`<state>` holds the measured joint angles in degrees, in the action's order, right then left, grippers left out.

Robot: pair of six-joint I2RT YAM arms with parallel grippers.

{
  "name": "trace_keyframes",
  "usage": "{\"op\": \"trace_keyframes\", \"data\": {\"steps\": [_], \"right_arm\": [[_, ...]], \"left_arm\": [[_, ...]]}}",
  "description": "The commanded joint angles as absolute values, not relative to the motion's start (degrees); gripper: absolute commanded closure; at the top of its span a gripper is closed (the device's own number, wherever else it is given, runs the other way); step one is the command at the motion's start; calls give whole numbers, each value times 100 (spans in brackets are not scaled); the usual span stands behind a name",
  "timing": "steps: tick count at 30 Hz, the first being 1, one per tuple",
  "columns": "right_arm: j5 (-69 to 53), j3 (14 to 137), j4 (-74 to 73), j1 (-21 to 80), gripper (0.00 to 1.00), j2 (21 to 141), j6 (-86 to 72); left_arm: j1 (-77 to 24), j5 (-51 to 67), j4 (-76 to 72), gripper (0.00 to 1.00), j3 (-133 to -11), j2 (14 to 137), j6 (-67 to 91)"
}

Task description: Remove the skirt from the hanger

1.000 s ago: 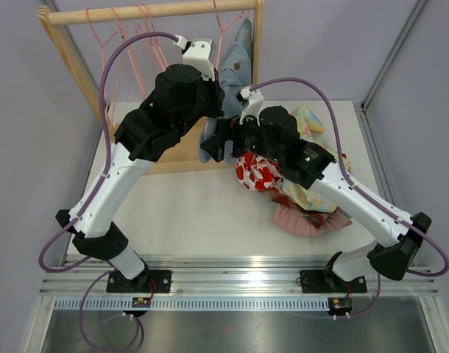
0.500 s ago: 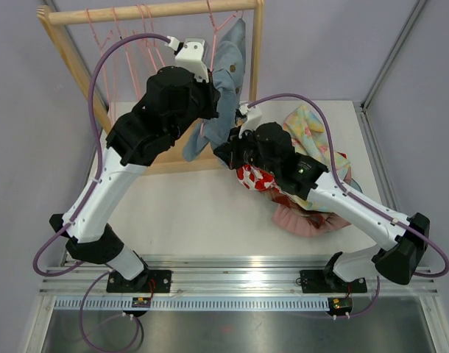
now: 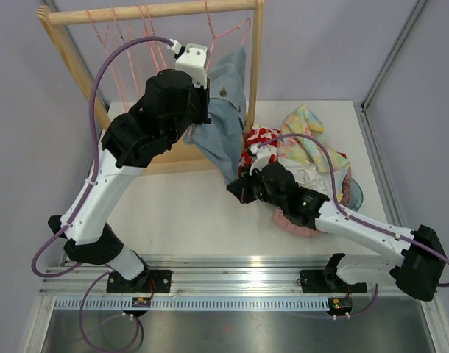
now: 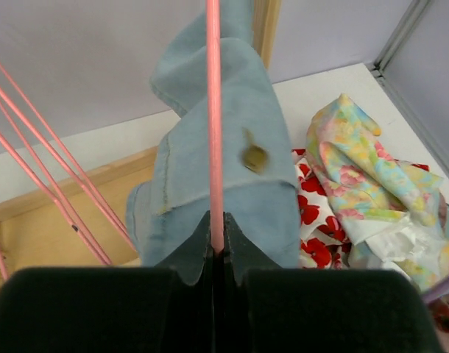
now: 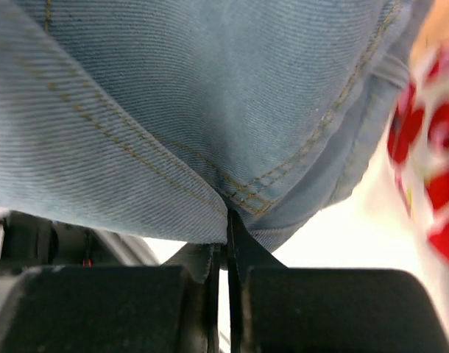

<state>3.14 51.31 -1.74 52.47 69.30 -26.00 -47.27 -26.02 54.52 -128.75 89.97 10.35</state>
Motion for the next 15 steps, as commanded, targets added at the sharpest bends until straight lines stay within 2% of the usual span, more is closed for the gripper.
{"op": "trace_keyframes", "data": {"steps": [1,8,11,15], "right_arm": [[632,4650,-1159,5475,100,6321,-2935],[1361,4921,-2328,5520,100,5222,-2892],[2265,5702,-3153,5528,100,4958,-2673],[3958,7412,-3866,5528,100,4913,-2137]], "left_arm": [[-4693,-3331,3806,100,-13333,8464,616],[-4693,-3463,3744,100,-12912,8297,642],[-4702,-3428,3753,100,-12578,8140,773],[-4702,-3393,3692,100,-11954,7859,1002]]}}
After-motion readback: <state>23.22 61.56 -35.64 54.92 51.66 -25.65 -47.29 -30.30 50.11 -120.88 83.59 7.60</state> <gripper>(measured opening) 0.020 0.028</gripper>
